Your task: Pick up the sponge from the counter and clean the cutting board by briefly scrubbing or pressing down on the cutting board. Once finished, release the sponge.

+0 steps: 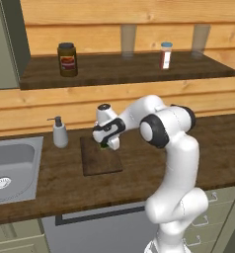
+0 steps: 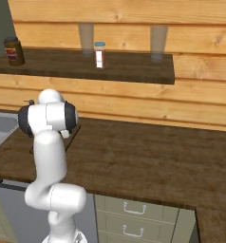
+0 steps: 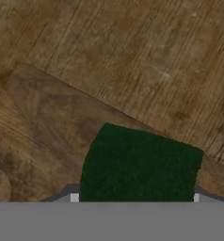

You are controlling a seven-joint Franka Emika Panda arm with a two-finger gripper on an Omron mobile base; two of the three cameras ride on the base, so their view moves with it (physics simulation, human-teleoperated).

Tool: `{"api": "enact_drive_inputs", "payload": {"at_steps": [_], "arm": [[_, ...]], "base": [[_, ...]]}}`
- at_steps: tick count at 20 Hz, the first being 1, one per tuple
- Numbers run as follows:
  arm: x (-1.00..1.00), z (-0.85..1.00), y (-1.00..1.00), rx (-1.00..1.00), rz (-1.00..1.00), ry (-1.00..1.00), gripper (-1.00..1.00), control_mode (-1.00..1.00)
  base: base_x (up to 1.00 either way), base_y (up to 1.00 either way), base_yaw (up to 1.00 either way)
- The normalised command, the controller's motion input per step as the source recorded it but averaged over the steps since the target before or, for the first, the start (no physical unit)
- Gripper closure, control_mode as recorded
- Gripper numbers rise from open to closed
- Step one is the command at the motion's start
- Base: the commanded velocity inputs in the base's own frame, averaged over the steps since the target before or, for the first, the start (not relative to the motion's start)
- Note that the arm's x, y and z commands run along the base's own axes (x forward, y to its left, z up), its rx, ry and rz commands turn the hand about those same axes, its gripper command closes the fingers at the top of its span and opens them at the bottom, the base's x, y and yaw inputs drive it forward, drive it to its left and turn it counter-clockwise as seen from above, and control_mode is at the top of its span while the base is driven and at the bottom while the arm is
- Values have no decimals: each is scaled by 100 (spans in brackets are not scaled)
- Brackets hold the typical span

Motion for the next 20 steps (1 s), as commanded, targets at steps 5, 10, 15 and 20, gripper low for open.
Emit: {"api": "enact_drive_inputs", "payload": {"at_steps": [5,10,15,20], "arm": [[63,-25,-10,1,0,-10,100,-100],[59,-15,0,0,0,-4,100,-100],[8,-1,21,6,2,0,100,-100],[0,-7,65,8,2,0,100,-100]], "base": [[0,0,0],[0,0,0],[0,0,0],[0,0,0]]}}
